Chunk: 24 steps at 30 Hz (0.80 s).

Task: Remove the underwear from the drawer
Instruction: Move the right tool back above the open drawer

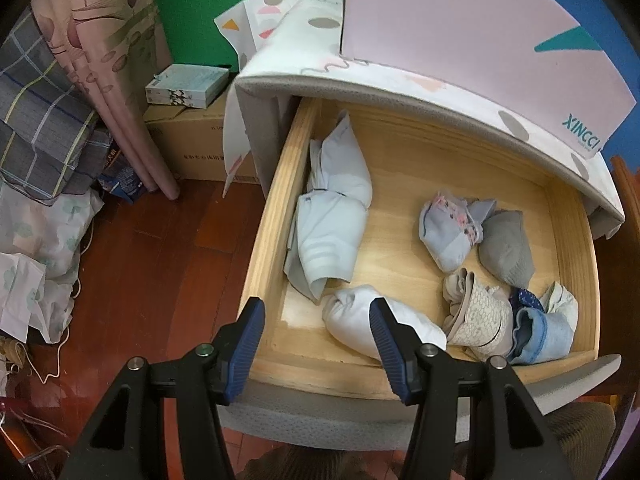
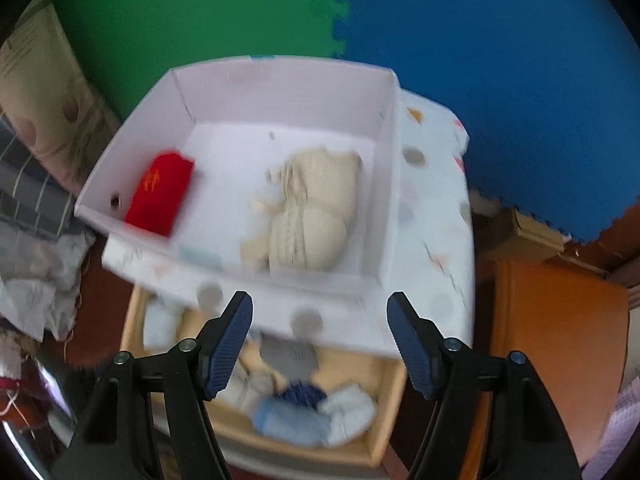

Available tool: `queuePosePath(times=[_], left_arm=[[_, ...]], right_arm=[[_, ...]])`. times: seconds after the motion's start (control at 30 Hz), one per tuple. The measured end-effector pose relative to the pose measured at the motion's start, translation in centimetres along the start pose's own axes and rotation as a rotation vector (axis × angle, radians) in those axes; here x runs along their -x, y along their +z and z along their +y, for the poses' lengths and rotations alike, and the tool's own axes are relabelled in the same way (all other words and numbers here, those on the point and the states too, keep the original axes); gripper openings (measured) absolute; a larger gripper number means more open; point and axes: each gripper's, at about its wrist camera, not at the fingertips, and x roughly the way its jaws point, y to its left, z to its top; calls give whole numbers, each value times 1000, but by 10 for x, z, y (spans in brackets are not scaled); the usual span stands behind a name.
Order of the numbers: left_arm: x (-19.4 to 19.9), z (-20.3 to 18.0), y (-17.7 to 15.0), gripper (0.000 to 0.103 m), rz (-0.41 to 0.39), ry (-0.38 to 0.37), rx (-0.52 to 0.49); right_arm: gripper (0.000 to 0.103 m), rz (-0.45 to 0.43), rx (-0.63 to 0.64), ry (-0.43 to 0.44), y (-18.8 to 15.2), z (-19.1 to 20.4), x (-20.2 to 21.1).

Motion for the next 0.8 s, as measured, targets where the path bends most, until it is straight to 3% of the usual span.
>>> queuePosePath(times=[0.13,0.4,0.8], left_arm=[[-1,1,0,56,5,-6,5],[-5,1,1,56,25,-6,6],[-11,3,1,56,52,-12,23]], right_arm=[[68,52,8,-7,-36,-11,-4],[67,236,-41,53,-98,-25,-67],[68,463,103,169,-135,22,-145]])
